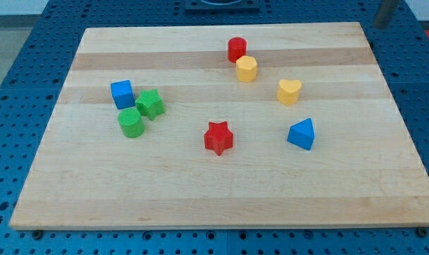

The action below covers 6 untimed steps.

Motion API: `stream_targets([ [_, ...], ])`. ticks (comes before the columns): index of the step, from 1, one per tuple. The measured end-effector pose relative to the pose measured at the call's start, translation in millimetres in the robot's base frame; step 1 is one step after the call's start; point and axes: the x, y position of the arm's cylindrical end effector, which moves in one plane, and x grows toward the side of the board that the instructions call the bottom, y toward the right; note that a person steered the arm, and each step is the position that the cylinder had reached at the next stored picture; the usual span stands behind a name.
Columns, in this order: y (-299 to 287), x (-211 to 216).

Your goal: Nudge the blue triangle

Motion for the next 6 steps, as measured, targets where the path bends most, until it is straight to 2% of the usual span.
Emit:
stream_targets([
  [1, -1, 0],
  [2, -7, 19],
  [6, -62, 220],
])
